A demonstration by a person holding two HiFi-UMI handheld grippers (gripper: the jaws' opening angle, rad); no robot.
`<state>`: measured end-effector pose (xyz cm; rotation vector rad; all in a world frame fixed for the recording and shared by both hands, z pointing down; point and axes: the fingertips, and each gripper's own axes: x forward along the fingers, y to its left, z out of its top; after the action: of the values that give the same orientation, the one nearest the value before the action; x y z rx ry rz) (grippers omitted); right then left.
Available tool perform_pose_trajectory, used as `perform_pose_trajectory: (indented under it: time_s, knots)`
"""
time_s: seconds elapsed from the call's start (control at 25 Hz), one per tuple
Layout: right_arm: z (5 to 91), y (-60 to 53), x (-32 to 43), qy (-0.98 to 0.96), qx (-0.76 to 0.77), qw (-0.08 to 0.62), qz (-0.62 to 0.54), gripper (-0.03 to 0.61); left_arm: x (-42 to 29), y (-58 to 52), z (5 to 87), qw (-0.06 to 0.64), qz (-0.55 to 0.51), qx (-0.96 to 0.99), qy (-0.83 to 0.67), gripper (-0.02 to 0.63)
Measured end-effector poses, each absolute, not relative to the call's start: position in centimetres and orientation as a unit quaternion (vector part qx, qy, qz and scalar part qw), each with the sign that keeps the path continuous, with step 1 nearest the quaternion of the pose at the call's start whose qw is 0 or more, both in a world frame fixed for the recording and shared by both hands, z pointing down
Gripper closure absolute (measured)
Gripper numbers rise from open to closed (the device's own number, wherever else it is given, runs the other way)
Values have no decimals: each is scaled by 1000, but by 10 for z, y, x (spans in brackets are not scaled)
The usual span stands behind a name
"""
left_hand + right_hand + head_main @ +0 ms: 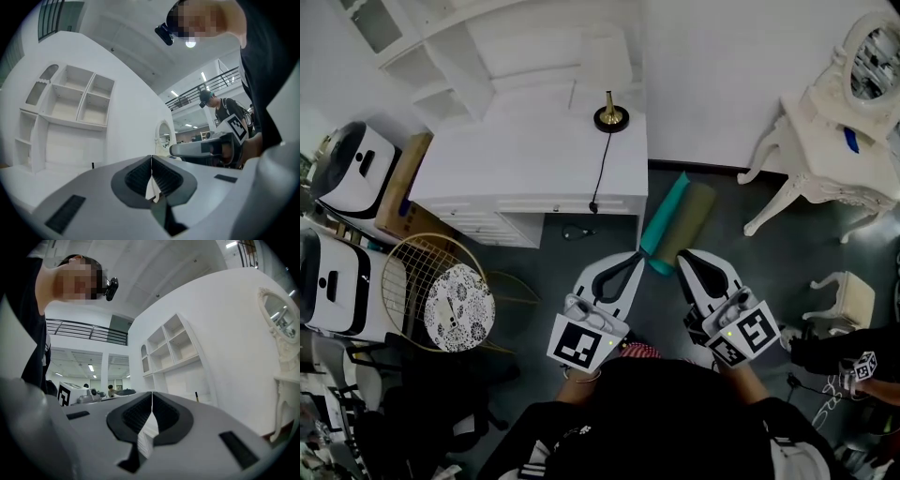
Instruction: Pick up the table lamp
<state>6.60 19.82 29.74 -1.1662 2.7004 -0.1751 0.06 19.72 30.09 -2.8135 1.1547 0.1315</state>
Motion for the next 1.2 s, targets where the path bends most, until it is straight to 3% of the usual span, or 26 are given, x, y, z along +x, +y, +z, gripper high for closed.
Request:
perform_pose_trajectory:
  time_s: [0.76, 1.2]
  knots:
    - [311, 144, 6, 918, -375, 101, -79, 561, -59, 149, 301, 58, 54, -917, 392, 601]
    - [317, 118, 10, 918, -373, 104, -88, 561, -54, 122, 304, 47, 67, -916, 393, 601]
